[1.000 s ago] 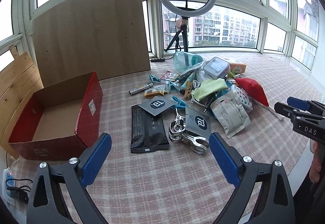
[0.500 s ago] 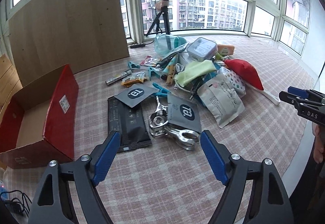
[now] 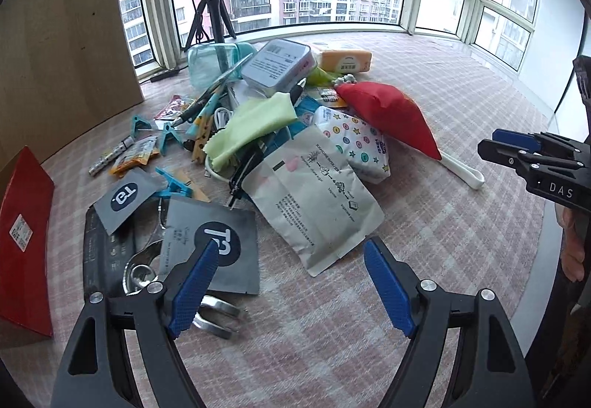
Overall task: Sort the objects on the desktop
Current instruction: 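Grasp the white paper packet with the left tool while the right tool grasps the red pouch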
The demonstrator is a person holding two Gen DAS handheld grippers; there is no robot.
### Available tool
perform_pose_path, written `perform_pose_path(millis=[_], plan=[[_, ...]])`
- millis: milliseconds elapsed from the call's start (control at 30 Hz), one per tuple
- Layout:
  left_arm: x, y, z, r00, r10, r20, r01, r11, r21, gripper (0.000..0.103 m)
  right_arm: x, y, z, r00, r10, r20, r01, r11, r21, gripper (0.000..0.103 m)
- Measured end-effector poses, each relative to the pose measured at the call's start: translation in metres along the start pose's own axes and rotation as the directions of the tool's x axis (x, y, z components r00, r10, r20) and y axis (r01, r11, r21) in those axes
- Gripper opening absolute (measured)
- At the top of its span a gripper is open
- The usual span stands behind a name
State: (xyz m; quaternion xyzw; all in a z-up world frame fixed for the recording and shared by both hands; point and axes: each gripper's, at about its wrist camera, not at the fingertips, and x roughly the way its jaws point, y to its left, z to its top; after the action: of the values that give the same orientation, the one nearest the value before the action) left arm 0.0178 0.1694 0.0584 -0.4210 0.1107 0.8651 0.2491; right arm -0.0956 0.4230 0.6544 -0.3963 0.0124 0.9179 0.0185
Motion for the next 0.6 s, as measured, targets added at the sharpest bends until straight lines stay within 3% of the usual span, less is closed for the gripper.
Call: perform_pose_path(millis=[133,267,600], plan=[[0.015,-0.008,0.005,1.0,0.021,-0.024,-0.02,0.999,0.027,0.079,0.016,0.018,0.011,1.0,0.012,-0.016,-0.013,0.996,-0.087,0.05],[0.027,-0.009,0.007,0.998,-0.01,-0.059,0.009,1.0,-0.007,0.08,0.03,0.041,0.016,1.0,0.011,-0.022,-0.014,0.983,-0.183,0.058],[0.051,-0.021,0.017,0.993,-0.044,-0.106,0.034,0.994,-0.1,0.081,0.056,0.05,0.023,0.997,-0.077,-0.023,0.066,0.952,-0.299,0.059]])
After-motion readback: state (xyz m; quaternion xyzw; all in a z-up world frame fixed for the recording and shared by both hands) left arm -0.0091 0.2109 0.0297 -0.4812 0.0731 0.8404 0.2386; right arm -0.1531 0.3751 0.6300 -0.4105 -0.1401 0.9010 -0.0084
